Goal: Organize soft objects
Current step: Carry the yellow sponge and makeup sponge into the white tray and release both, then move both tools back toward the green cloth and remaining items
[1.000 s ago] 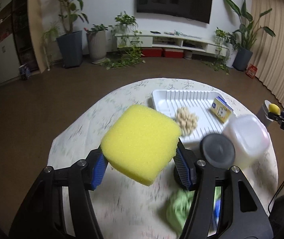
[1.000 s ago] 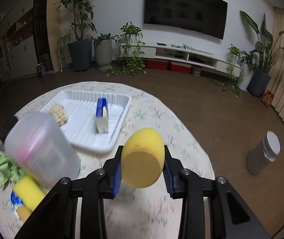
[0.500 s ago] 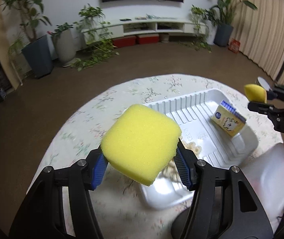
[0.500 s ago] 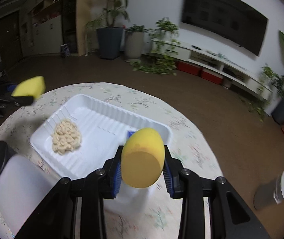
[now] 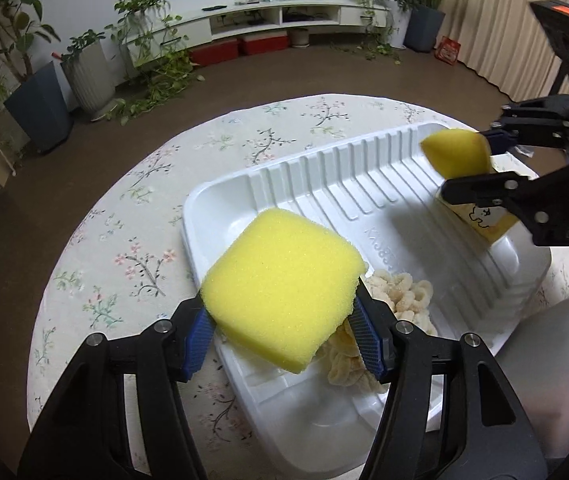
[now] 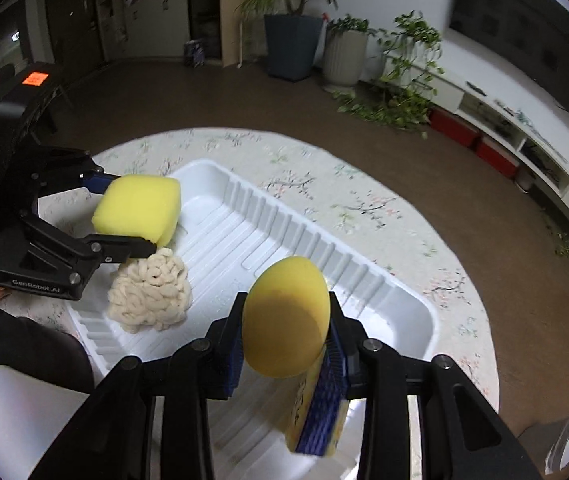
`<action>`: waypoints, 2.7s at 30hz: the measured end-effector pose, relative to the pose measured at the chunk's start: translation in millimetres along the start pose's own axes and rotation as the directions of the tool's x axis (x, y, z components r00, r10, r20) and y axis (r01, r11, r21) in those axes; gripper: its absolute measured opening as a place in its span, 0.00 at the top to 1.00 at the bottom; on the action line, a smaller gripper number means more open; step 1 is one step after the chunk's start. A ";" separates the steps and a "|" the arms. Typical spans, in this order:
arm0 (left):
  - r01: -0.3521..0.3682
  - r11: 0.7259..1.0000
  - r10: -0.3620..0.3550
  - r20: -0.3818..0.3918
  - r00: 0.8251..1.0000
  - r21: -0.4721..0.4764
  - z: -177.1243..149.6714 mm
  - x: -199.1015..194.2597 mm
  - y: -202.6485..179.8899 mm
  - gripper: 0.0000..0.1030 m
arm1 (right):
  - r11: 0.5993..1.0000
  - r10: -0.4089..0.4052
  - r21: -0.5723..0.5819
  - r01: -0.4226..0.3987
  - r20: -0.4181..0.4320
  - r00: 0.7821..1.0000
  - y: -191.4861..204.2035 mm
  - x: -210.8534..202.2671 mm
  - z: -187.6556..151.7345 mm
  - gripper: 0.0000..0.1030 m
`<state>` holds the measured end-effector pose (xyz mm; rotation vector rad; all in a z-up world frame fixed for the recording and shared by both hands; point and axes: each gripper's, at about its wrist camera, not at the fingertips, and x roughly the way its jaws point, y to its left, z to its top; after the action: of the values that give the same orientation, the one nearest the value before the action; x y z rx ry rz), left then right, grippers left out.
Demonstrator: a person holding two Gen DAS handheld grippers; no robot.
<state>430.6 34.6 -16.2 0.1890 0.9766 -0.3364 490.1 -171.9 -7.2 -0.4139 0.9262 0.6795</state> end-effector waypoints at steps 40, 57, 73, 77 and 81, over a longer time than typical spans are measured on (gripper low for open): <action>0.006 0.997 -0.005 0.014 1.000 -0.071 -7.3 -1.6 0.6 0.25 | 0.995 -0.026 -0.093 0.024 -0.019 0.999 14.9 23.2 -2.3 0.47; 0.038 0.978 -0.013 0.126 0.992 -0.204 -6.1 -39.3 28.9 0.00 | 0.998 -0.057 -0.016 0.059 0.102 0.993 -4.7 -14.6 -0.1 0.33; 0.044 0.945 0.045 0.263 0.964 -0.325 -72.4 -127.1 38.8 0.00 | 0.993 -0.089 0.093 0.073 0.178 0.980 -20.6 -85.1 -41.4 0.03; 0.050 0.935 0.056 0.284 0.957 -0.351 -106.2 -149.2 29.0 0.00 | 0.988 -0.119 0.126 0.093 0.214 0.970 -19.6 -112.1 -65.3 0.00; 0.050 0.930 0.059 0.283 0.957 -0.363 -140.2 -166.9 11.3 0.00 | 0.981 -0.125 0.178 0.084 0.238 0.963 -13.3 -137.4 -94.3 0.00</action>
<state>239.9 120.4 46.4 -0.1973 0.7308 -0.1646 386.4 -286.3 56.7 -0.2212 0.7110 0.5383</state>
